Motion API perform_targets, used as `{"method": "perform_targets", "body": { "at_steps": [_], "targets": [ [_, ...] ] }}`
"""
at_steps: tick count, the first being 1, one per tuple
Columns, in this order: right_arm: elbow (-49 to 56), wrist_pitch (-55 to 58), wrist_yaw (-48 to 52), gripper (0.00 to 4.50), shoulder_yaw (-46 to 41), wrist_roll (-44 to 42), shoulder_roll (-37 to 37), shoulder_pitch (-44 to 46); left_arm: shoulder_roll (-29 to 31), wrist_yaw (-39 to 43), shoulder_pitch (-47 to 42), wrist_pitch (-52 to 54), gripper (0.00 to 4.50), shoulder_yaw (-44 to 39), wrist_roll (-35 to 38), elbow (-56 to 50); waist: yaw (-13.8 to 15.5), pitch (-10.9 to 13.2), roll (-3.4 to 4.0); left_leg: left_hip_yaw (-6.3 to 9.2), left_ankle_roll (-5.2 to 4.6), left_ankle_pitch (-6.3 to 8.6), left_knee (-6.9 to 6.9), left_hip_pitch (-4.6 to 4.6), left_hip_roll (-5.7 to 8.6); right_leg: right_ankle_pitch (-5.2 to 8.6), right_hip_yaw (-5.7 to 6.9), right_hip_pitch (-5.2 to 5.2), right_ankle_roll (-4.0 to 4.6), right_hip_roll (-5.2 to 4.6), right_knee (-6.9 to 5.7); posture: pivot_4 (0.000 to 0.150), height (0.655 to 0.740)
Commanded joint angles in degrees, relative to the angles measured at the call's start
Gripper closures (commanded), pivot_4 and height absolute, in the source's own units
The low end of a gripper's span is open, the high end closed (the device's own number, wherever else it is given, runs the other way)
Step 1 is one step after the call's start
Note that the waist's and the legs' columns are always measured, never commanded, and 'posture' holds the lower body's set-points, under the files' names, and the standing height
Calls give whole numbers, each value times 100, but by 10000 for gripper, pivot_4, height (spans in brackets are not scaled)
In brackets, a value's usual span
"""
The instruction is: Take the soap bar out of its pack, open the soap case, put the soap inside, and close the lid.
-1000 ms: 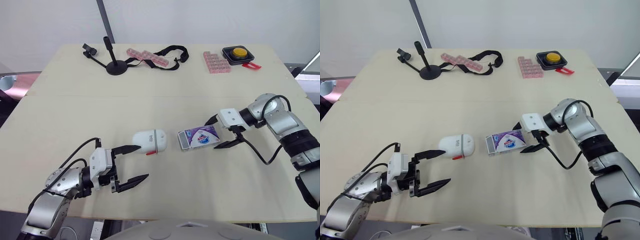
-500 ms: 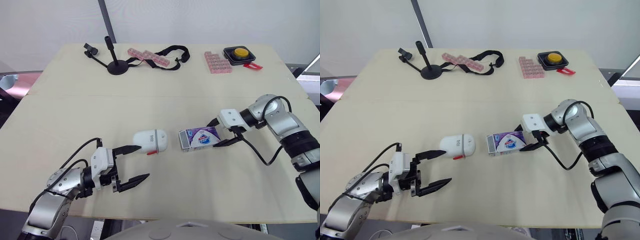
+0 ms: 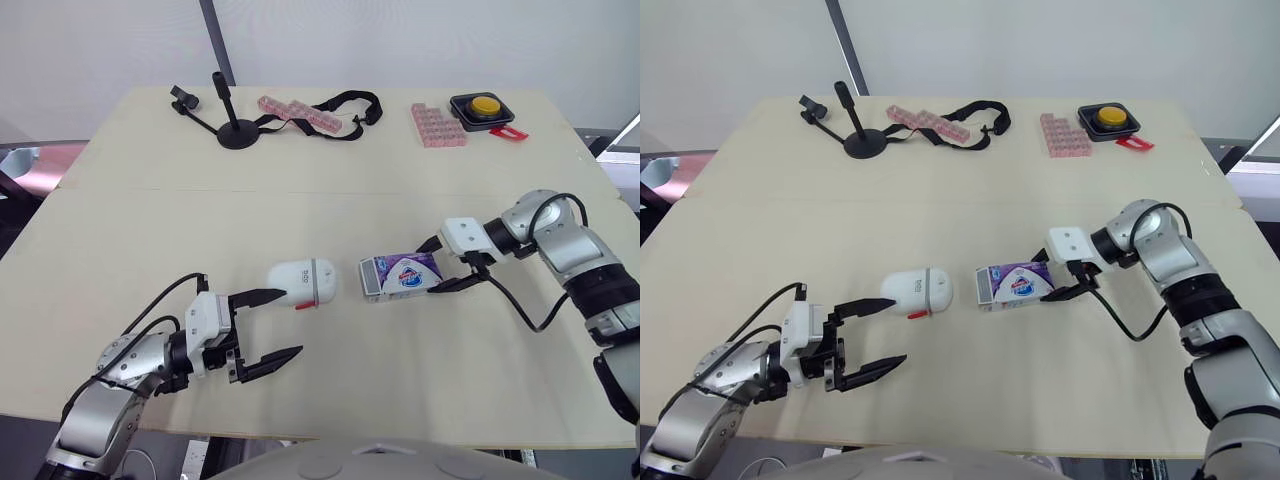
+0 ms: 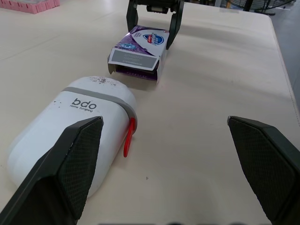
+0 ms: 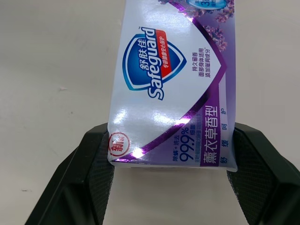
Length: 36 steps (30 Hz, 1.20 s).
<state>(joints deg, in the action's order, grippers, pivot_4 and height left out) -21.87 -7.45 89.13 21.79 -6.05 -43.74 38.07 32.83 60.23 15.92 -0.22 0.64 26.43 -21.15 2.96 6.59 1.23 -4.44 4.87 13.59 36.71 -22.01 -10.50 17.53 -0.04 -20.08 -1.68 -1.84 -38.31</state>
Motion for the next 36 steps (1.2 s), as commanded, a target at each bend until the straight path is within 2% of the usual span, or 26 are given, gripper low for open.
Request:
{"method": "perform_targets", "body": {
  "at_steps": [1, 11, 17, 24, 36],
  "targets": [
    [697, 655, 306, 11683, -314, -272, -409, 103, 72, 2, 45, 6, 0, -51, 84, -204, 14, 0, 0, 0, 0, 0, 0, 0, 0, 0, 0, -1, 0, 1, 0, 1500, 7400],
    [1979, 1888, 267, 11683, -115, 6, -1053, 320, 70, -18, -15, 109, 0, -10, 89, -227, 45, -2, -4, -8, 10, 3, -1, 8, -3, 0, -17, 1, -4, 5, 0, 1500, 7400],
    [2077, 1751, 197, 11683, 92, 624, -1177, 635, 81, 1, -27, 124, 0, -11, 88, -221, 38, -2, -4, -14, 14, 5, -1, 14, -5, 0, -24, 0, -4, 5, -1, 1500, 7400],
    [2350, 1810, 298, 11683, 255, 944, -1212, 829, 45, -52, -41, 136, 0, 41, 54, -229, 33, -2, -4, -22, 17, 7, -1, 14, -9, 0, -39, -2, -5, 12, -2, 1500, 7400],
    [2469, 2084, 337, 11683, 458, 803, -1402, 969, 10, -106, -19, 128, 0, 81, 40, -225, 32, -2, -4, -32, 21, 9, -2, 27, -13, 0, -58, -2, -5, 16, -6, 1500, 7400]
  ]
}}
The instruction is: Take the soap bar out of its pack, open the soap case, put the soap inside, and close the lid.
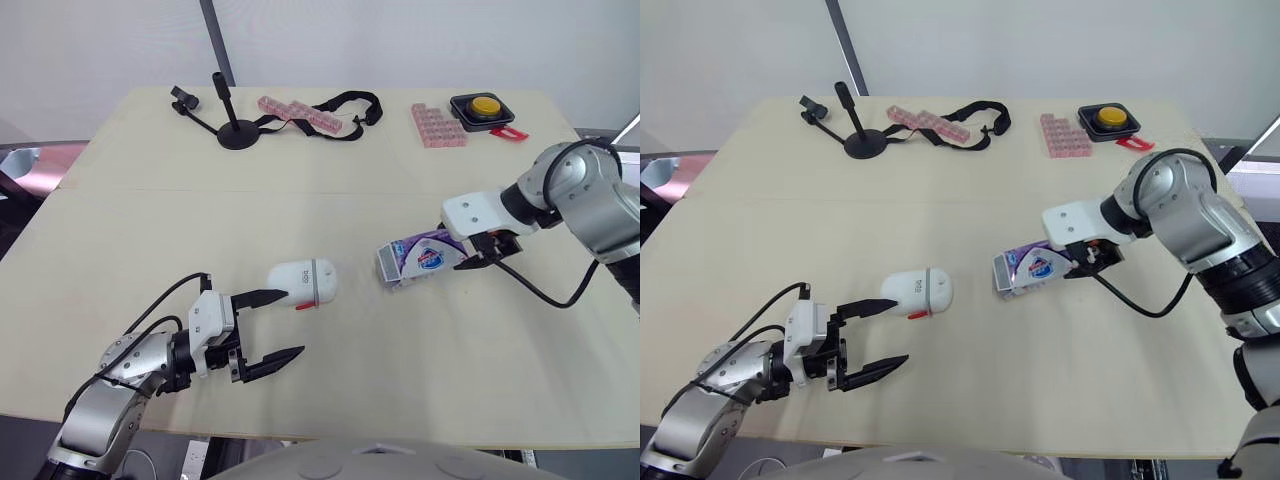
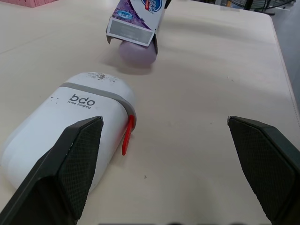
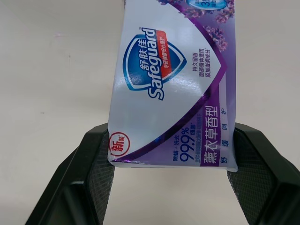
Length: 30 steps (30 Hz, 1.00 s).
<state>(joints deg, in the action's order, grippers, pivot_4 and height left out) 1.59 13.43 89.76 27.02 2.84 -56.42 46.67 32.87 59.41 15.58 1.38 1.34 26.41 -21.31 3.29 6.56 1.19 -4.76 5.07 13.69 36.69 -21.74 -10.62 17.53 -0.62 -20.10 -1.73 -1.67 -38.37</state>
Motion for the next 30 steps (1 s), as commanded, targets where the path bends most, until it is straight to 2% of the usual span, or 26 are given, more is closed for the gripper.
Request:
{"method": "perform_targets", "body": {
  "at_steps": [1, 10, 13, 17, 21, 30],
  "targets": [
    [76, -46, 274, 11683, -84, -80, -144, 102, 4, -29, 20, -33, 0, 13, 43, -212, 0, 0, 0, -1, 0, 0, 0, 0, 0, 0, -2, 0, 0, 1, 0, 1500, 7400],
    [-588, -501, 210, 11683, -635, -333, -591, -400, 44, 27, 45, -70, 0, -16, 54, -176, 44, 0, 0, -13, 5, 3, 0, 0, -2, 0, -19, 1, 0, 4, 2, 1500, 7400],
    [-969, -725, 123, 11683, -1241, -746, -924, -988, 79, 113, 39, -126, 0, -60, 57, -83, 106, 0, -2, -22, 7, 5, 0, -2, -2, 0, -31, 3, 0, 4, 7, 1500, 7400],
    [-1302, -893, -142, 11683, -2115, -1295, -1023, -1823, 64, 225, 69, -281, 0, -61, 7, 78, 123, -1, -4, -37, 7, 6, 0, -21, -4, 0, -46, 5, -1, 5, 16, 1500, 7400],
    [-1892, -1146, -1170, 11683, -3538, -1937, -404, -2892, 56, 328, 22, -414, 0, -48, -24, 237, 119, -4, -9, -44, 8, 7, -2, -21, -10, 2, -51, 6, -3, 6, 32, 1500, 7400],
    [-1793, -867, -3527, 11683, -4988, -2269, 1096, -4175, 89, 409, -53, -425, 0, -125, 117, 246, 125, -8, -7, -47, 9, 6, -2, -12, -12, 4, -52, 8, -8, 10, 27, 1500, 7400]
  ]
}}
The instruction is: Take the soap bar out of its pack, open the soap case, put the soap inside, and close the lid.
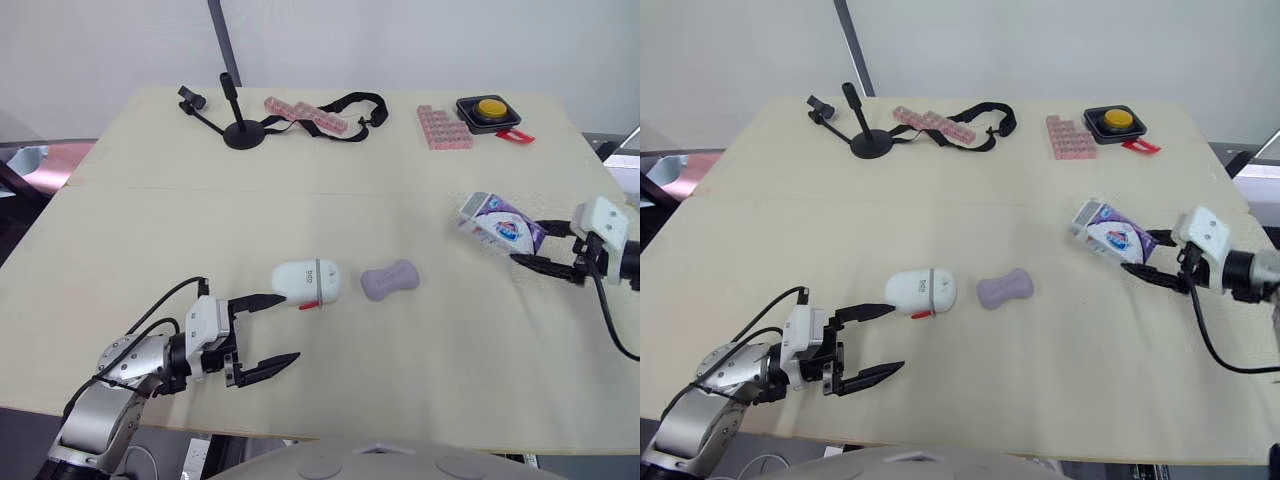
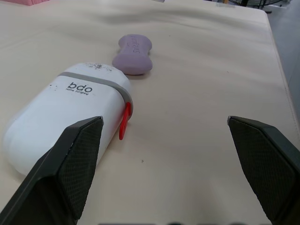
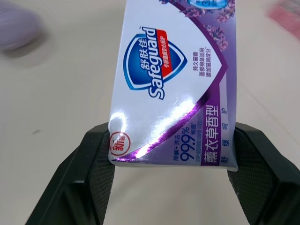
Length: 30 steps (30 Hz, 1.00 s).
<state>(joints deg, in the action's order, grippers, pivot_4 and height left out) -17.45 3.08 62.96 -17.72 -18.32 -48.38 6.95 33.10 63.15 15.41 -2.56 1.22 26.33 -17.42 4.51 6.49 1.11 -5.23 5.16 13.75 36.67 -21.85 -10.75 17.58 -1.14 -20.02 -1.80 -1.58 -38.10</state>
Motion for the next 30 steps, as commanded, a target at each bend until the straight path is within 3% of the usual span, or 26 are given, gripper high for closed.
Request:
{"method": "perform_targets", "body": {
  "at_steps": [1, 7, 15, 28, 29, 30],
  "targets": [
    [118, 278, -1090, 11683, -598, -147, 393, -253, 72, 17, -46, 15, 0, -116, 155, -203, -1, -2, 4, 0, 0, 0, 0, 1, 1, 0, 1, 0, -1, -1, 0, 1500, 7400],
    [294, 1115, -2123, 11683, -867, -211, 641, -315, 118, -149, -23, 284, 0, -71, 181, -592, -15, -2, 5, -2, 5, 2, -10, 24, 5, 5, -3, 14, -9, -4, 4, 1500, 7400],
    [804, 2373, -2524, 11683, -682, -294, 588, -23, 136, -262, -167, 557, 0, -61, 213, -727, -6, -3, 7, -2, 18, 6, -29, 36, 5, 12, -1, 28, -21, -2, 16, 1500, 7400],
    [377, 2772, -2747, 11683, -691, -264, 559, 402, -22, -83, 87, 147, 0, 39, 76, -510, 14, -3, 7, -2, 32, 13, -29, 32, 6, 16, -1, 28, -28, -2, 21, 1500, 7400],
    [378, 2798, -2732, 5970, -703, -286, 562, 404, -22, -54, 112, 107, 0, 35, 83, -488, 13, -4, 7, -2, 32, 13, -29, 33, 5, 16, 0, 28, -29, -2, 21, 1500, 7400],
    [380, 2793, -2728, 4939, -715, -289, 563, 403, -16, -21, 123, 77, 0, 22, 96, -465, 11, -4, 8, -2, 32, 13, -29, 34, 5, 16, -1, 29, -29, -2, 20, 1500, 7400]
  ]
}}
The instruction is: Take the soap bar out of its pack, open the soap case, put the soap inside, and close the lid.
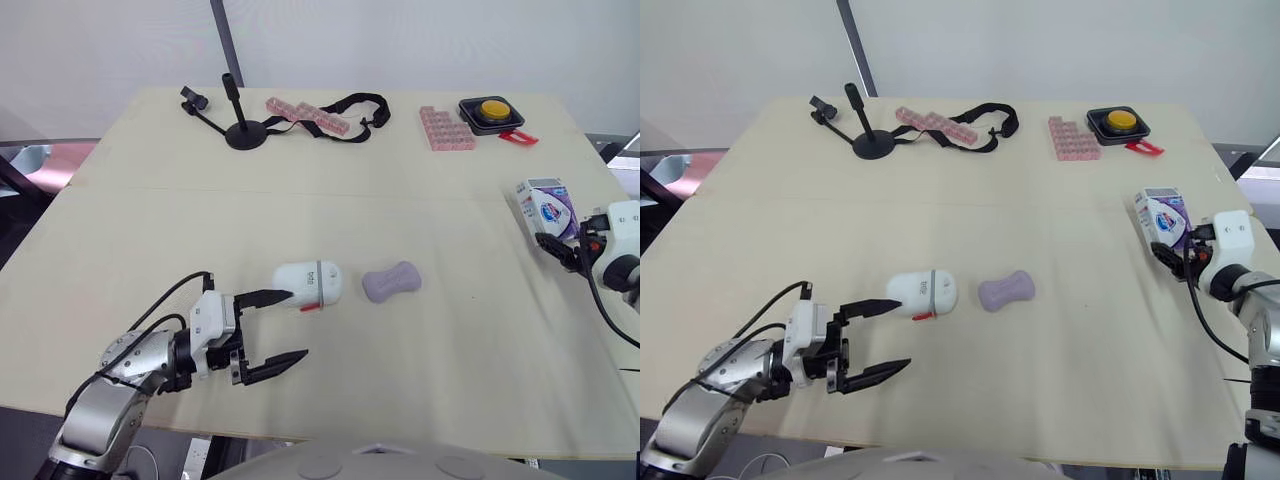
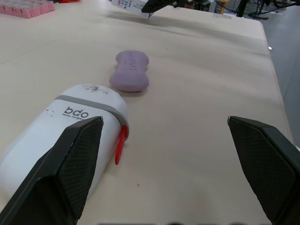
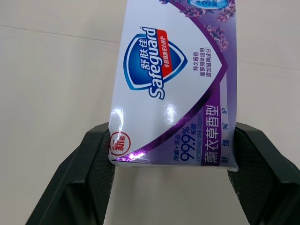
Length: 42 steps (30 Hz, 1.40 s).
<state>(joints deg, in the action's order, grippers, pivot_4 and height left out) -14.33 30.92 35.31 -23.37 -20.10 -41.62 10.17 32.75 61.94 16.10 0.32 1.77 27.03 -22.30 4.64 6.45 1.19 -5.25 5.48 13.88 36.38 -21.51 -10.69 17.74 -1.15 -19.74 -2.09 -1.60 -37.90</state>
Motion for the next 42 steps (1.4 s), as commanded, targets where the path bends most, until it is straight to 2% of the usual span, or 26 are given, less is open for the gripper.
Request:
{"method": "perform_targets", "body": {
  "at_steps": [1, 7, 13, 18, 22, 29, 35, 42],
  "targets": [
    [72, 13, 51, 1602, -164, -117, -121, 75, 30, 135, 55, -226, 0, -53, 49, 49, -3, -1, 1, 0, 0, 0, 0, 0, 0, 0, 0, 0, 0, 0, 0, 1500, 7400],
    [94, -80, 200, 680, -267, -136, -252, -33, 116, 380, -86, -315, 0, -204, 188, 311, 9, -1, 1, 0, 0, 0, 0, 0, 0, 0, 0, 0, 0, 0, -1, 1500, 7400],
    [-82, -702, 456, 680, -552, -169, -472, 6, 135, 421, -252, -294, 0, -312, 231, 393, 7, -1, 1, 0, 0, 1, 1, -2, 1, 0, 0, 0, -1, -1, 0, 1500, 7400],
    [-122, -2042, 1656, 680, -682, -563, -558, 367, 169, 286, -384, -241, 0, -459, 177, 434, -34, -1, 1, -1, 0, 1, 0, 0, -1, 1, -2, 0, -1, 0, -1, 1500, 7400],
    [609, -1943, 2549, 680, -203, -1040, -351, 331, 243, 136, -659, -154, 0, -516, 30, 608, -20, -1, -1, 0, -1, 1, 2, 1, -7, 1, -1, 2, -1, 7, -4, 1500, 7400],
    [2114, -1672, 3715, 680, 993, -1497, -22, -464, 593, 10, -1476, 541, 0, -145, -361, 795, 93, -1, -1, 3, -5, 3, 19, 2, -8, 1, 11, -2, -2, 3, -21, 1500, 7400],
    [2104, -2218, 4303, 680, 1684, -1060, -8, -786, 782, 198, -2212, 805, 0, 280, -715, 1186, 82, -1, -4, 3, -8, 5, 36, -4, -5, 2, 15, -16, -3, -6, -31, 1500, 7400],
    [2173, -2272, 4099, 680, 2006, -907, 125, -590, 676, 402, -2951, 468, 0, 583, -1135, 2061, -38, -1, -4, 3, -7, 5, 34, -10, -6, 2, 9, -10, -3, -2, -29, 1500, 7400]
  ]
}}
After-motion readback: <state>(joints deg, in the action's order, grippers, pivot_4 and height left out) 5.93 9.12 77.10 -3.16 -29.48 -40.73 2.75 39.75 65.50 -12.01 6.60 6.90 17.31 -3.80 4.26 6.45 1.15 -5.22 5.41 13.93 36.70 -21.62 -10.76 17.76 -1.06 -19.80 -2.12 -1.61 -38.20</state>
